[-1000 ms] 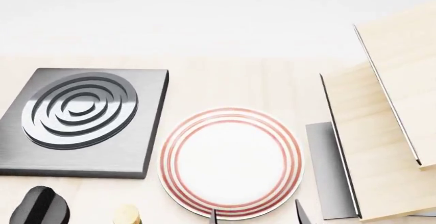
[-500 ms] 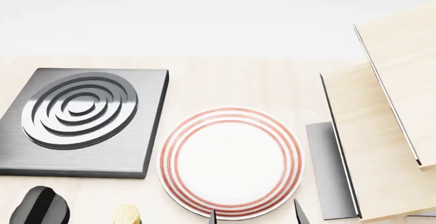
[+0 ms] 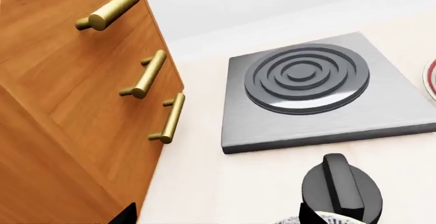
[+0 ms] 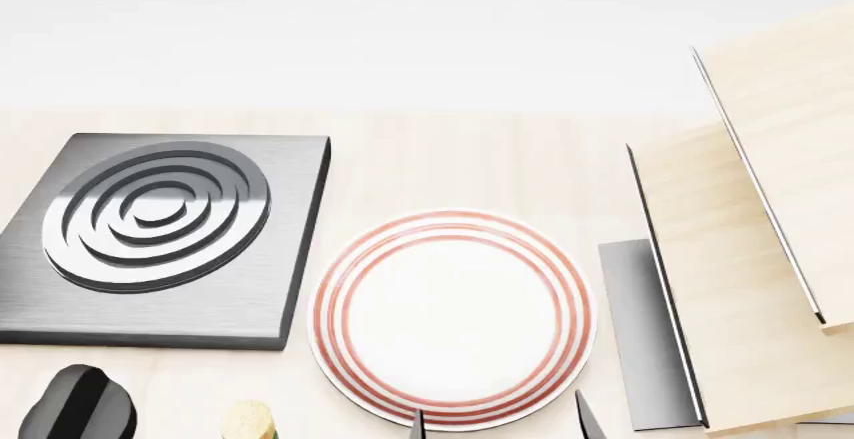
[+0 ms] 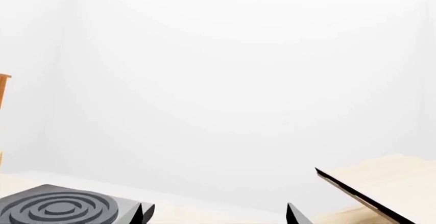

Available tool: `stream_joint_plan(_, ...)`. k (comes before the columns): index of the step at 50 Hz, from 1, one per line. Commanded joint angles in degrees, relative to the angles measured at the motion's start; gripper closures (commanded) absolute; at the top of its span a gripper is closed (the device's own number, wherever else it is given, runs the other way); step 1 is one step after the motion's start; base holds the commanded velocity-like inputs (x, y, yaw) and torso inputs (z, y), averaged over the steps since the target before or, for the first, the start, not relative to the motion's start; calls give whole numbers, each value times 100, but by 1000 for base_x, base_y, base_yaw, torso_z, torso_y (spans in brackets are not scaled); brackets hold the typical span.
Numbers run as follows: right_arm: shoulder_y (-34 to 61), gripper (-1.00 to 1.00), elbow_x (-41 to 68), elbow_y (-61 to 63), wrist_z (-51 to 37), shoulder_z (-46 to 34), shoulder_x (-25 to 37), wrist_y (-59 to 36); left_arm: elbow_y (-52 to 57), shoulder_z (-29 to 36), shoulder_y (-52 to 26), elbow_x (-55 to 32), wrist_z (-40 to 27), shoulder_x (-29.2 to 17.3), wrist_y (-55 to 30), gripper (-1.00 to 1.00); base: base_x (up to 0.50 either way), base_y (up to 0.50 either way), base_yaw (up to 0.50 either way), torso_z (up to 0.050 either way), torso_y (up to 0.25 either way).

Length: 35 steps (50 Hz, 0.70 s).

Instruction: Pick up the akita bowl and put it on the plate.

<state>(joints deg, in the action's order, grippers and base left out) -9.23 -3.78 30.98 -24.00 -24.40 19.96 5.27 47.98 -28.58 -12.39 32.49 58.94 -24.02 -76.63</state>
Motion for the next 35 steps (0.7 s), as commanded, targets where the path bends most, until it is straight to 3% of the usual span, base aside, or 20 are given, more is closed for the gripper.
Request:
stream_joint_plan(1, 21, -100, 12, -22, -16, -20, 15, -1, -95, -200, -22, -116, 109, 94, 4, -100, 0, 0, 0, 0, 0)
stream_joint_plan(35, 112, -100, 49, -105, -60, -83, 39, -41, 3, -470, 634, -192, 537, 39, -88, -100, 0, 0, 0, 0, 0)
